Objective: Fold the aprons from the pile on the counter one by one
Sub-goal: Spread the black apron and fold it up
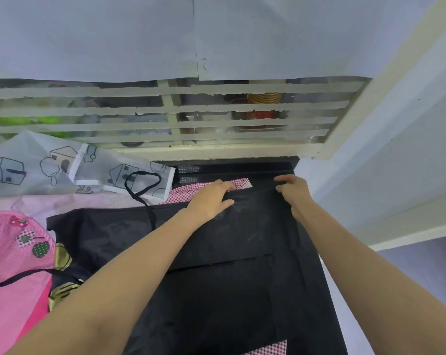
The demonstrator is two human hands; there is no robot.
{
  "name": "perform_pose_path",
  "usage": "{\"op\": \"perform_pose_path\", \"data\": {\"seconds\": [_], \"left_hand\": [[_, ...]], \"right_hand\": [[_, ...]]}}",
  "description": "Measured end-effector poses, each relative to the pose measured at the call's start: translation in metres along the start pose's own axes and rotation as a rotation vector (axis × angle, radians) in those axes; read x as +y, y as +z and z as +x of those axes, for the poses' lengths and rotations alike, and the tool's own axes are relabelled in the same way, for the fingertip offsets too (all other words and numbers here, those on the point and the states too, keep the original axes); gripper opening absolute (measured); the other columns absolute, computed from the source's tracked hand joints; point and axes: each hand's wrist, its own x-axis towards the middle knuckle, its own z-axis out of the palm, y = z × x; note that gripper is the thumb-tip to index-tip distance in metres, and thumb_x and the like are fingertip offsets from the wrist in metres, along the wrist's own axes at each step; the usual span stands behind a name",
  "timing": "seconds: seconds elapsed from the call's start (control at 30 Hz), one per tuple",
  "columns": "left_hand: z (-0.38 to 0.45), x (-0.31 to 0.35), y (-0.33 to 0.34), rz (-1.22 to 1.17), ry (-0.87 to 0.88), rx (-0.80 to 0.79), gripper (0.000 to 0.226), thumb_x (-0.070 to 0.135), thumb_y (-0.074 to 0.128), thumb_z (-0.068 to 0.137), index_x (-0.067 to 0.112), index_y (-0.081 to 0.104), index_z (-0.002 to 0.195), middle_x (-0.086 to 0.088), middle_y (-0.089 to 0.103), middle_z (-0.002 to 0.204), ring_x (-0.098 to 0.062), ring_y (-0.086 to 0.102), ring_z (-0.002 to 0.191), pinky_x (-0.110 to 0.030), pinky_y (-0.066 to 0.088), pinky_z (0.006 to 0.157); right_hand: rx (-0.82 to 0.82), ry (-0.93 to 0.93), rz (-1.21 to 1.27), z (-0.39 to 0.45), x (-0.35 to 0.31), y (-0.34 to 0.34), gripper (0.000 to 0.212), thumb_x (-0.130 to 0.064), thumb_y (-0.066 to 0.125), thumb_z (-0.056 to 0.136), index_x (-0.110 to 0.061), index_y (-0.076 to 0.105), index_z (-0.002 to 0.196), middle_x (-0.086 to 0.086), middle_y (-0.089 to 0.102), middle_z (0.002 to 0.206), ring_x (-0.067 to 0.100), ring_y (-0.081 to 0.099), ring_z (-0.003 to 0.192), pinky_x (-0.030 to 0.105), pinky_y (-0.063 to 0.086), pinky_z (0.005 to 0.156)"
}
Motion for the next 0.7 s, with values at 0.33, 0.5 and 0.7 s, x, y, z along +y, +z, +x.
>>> {"op": "perform_pose_path", "data": {"seconds": [0.33, 0.5, 0.7], "left_hand": [[0.015, 0.003, -0.008, -0.027, -0.061, -0.107, 0.031, 0.029, 0.044, 0.099, 0.007, 0.067, 0.101, -0.008, 0.066, 0.096, -0.024, 0.060, 0.089, -0.038, 0.049, 0.083], [0.010, -0.003, -0.012, 0.015, -0.075, -0.112, 0.031, 0.028, 0.043, 0.099, 0.007, 0.064, 0.108, -0.006, 0.063, 0.096, -0.023, 0.059, 0.090, -0.035, 0.047, 0.080], [-0.002, -0.008, -0.014, 0.124, -0.035, -0.081, 0.032, 0.030, 0.041, 0.099, 0.009, 0.060, 0.116, -0.013, 0.065, 0.106, -0.027, 0.061, 0.094, -0.036, 0.048, 0.081]], "right_hand": [[0.189, -0.220, -0.737, -0.002, 0.000, 0.006, 0.030, -0.005, 0.043, 0.094, -0.012, 0.060, 0.117, 0.014, 0.043, 0.124, 0.032, 0.037, 0.118, 0.040, 0.033, 0.096], [0.119, -0.633, -1.100, -0.016, -0.009, 0.032, 0.046, -0.005, 0.052, 0.084, -0.009, 0.046, 0.129, 0.014, 0.035, 0.139, 0.032, 0.032, 0.128, 0.044, 0.023, 0.109], [-0.276, -0.808, -1.238, -0.023, -0.017, 0.068, 0.025, -0.006, 0.042, 0.092, -0.012, 0.052, 0.115, 0.007, 0.063, 0.109, 0.025, 0.056, 0.107, 0.037, 0.026, 0.105]]}}
